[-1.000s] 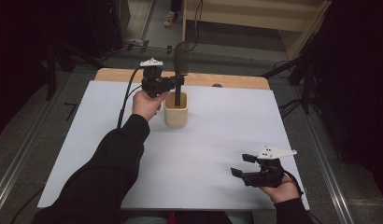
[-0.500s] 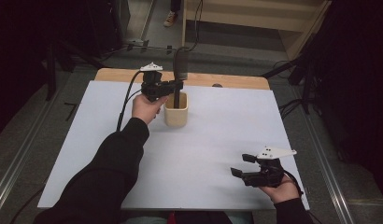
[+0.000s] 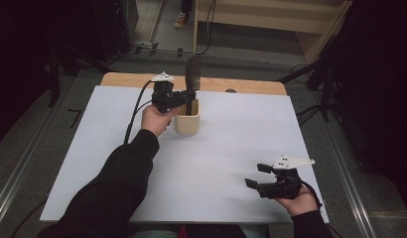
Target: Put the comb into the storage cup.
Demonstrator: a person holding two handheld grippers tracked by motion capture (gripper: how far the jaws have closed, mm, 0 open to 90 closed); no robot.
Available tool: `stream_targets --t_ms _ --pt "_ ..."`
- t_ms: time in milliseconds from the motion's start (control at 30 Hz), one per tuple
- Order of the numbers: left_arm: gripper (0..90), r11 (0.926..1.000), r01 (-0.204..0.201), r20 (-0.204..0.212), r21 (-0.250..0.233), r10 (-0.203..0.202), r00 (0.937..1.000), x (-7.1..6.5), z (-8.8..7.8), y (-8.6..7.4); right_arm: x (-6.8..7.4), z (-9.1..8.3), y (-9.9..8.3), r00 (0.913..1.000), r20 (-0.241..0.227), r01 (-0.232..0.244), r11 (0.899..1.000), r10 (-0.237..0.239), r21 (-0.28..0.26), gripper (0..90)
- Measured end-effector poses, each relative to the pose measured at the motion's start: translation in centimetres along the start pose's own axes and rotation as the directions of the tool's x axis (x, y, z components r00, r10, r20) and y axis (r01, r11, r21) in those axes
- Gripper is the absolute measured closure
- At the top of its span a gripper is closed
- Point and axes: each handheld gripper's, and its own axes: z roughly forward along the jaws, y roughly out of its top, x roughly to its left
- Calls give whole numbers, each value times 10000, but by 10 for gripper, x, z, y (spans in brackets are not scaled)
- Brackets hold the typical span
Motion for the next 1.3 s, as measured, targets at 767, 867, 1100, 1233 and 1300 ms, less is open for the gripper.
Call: stream_targets --t_ms 767,867,1100,1233,1300 --pt "727 9992 -370 -188 118 372 9991 3 -2 -13 0 0 0 10000 4 6 10000 -6 -10 228" --pt "725 9989 -455 -97 131 456 9989 2 -3 -13 0 0 0 10000 3 12 10000 -12 -5 228" --pt "355 9993 -303 187 204 299 9994 6 -15 -7 0 0 -1 10000 -1 42 10000 -42 -47 228" --pt "318 9996 -130 66 255 128 9999 10 -24 -6 0 -1 -1 10000 20 10 10000 -10 -52 229" --pt "319 9994 -81 -62 333 83 9999 11 -27 -5 0 -1 -2 10000 30 -3 10000 3 -48 229"
